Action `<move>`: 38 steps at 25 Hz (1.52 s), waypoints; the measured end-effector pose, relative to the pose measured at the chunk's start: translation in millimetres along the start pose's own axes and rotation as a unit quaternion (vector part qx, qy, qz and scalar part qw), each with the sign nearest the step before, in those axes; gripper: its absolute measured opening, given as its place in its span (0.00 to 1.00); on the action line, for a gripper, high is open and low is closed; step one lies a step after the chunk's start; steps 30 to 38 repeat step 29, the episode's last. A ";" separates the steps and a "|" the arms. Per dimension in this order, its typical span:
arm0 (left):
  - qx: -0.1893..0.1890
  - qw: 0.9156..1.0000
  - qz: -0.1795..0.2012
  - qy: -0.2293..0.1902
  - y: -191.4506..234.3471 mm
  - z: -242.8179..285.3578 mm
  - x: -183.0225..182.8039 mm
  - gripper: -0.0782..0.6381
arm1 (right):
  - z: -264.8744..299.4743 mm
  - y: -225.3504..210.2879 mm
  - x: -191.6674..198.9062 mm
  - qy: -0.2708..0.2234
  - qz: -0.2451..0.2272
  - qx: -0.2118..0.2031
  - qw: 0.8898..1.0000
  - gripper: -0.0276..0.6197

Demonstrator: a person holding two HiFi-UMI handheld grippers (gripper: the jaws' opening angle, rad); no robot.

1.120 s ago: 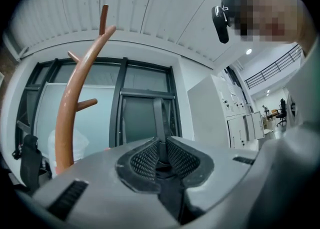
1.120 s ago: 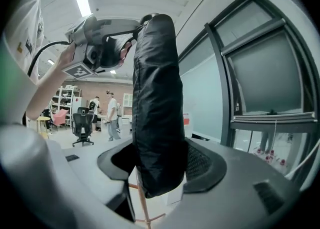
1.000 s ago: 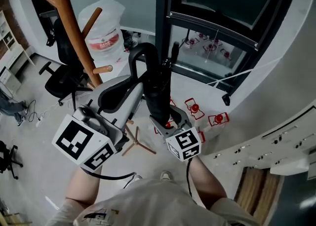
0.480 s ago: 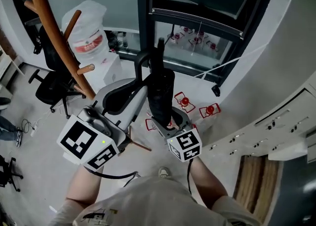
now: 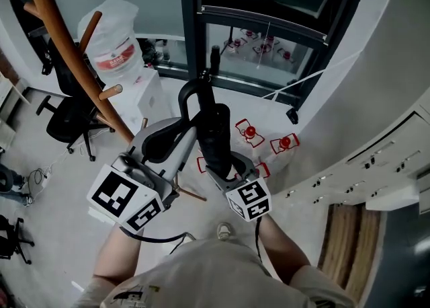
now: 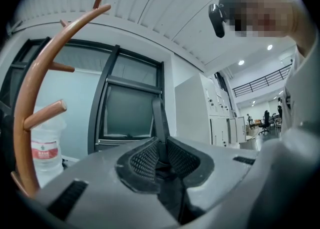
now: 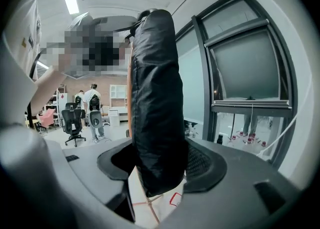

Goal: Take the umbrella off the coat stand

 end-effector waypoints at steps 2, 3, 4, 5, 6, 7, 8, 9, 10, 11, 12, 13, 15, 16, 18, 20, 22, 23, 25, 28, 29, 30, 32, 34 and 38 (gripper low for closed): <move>-0.001 1.000 -0.003 0.005 1.1 -0.5 5.3 0.19 | 2.3 1.2 5.6 0.003 0.002 -0.002 1.000 0.45; -0.001 1.000 -0.004 0.006 1.6 -0.7 7.5 0.19 | 3.7 1.5 7.8 0.004 0.003 -0.003 1.000 0.45; -0.001 1.000 -0.004 0.008 1.8 -0.9 9.4 0.19 | 4.9 1.8 9.8 0.005 0.003 -0.003 1.000 0.45; -0.001 1.000 -0.004 0.009 1.9 -1.0 10.9 0.19 | 5.9 2.0 11.3 0.005 0.003 -0.003 1.000 0.45; 0.000 1.000 -0.004 0.010 1.9 -1.1 11.9 0.19 | 6.6 2.1 12.3 0.006 0.003 -0.003 1.000 0.45; 0.000 1.000 -0.003 0.010 1.9 -1.0 12.3 0.19 | 7.0 2.0 12.8 0.006 0.003 -0.002 1.000 0.45; 0.000 1.000 -0.003 0.011 1.8 -0.7 12.3 0.19 | 7.3 1.7 12.7 0.005 0.003 -0.002 1.000 0.45; 0.001 1.000 -0.002 0.011 1.8 -0.3 11.8 0.19 | 7.5 1.4 12.1 0.004 0.003 -0.001 1.000 0.45; 0.001 1.000 -0.002 0.012 1.9 0.1 11.3 0.19 | 7.8 1.0 11.4 0.004 0.003 -0.001 1.000 0.45; 0.001 1.000 -0.001 0.011 2.3 0.2 10.7 0.19 | 8.3 0.9 10.6 0.003 0.002 -0.001 1.000 0.45; 0.001 1.000 0.000 0.011 2.7 0.1 10.3 0.19 | 9.0 0.9 10.0 0.003 0.002 0.000 1.000 0.45; 0.001 1.000 0.000 0.011 3.2 -0.2 9.9 0.19 | 9.6 1.0 9.5 0.002 0.002 0.000 1.000 0.45; 0.001 1.000 0.002 0.011 3.0 -0.8 9.0 0.19 | 9.9 1.2 8.6 0.002 0.001 -0.001 1.000 0.45; 0.001 1.000 0.003 0.011 2.4 -1.1 8.4 0.19 | 9.4 1.3 8.0 0.001 0.000 -0.001 1.000 0.45; 0.002 1.000 0.005 0.011 0.2 -1.7 7.0 0.19 | 7.8 1.5 7.1 0.000 -0.001 -0.001 1.000 0.45; 0.002 1.000 0.008 0.011 -2.2 -2.6 5.9 0.19 | 6.4 2.1 6.6 -0.001 -0.002 -0.001 1.000 0.45; 0.002 1.000 0.011 0.011 -4.2 -3.4 4.6 0.19 | 5.6 2.5 5.9 -0.002 -0.003 -0.002 1.000 0.45; 0.002 1.000 0.012 0.011 -5.0 -3.8 3.7 0.19 | 5.2 2.7 5.2 -0.003 -0.003 -0.002 1.000 0.45; 0.002 1.000 0.014 0.011 -6.5 -4.9 1.6 0.19 | 4.2 3.5 3.3 -0.004 -0.005 -0.003 1.000 0.45; -0.002 1.000 0.017 0.010 -7.8 -7.6 -1.4 0.19 | 3.2 6.0 0.5 -0.005 -0.006 -0.004 1.000 0.45; -0.004 1.000 0.018 0.010 -8.0 -8.7 -2.3 0.19 | 3.0 7.0 -0.3 -0.005 -0.006 -0.004 1.000 0.45; -0.004 1.000 0.018 0.010 -8.0 -8.7 -2.3 0.19 | 3.0 7.0 -0.3 -0.005 -0.006 -0.004 1.000 0.45; -0.004 1.000 0.018 0.010 -8.0 -8.7 -2.3 0.19 | 3.0 7.0 -0.3 -0.005 -0.006 -0.004 1.000 0.45; -0.004 1.000 0.018 0.010 -8.0 -8.7 -2.3 0.19 | 3.0 7.0 -0.3 -0.005 -0.006 -0.004 1.000 0.45; -0.004 1.000 0.018 0.010 -8.0 -8.7 -2.3 0.19 | 3.0 7.0 -0.3 -0.005 -0.006 -0.004 1.000 0.45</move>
Point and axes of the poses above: the fingertips, and each gripper's own axes: z forward along the fingers, y to its left, x out of its underside, the point moved 7 cm from there along -z, backward along the fingers, and after that the axes turned 5 degrees about x, right-handed, at the moved point
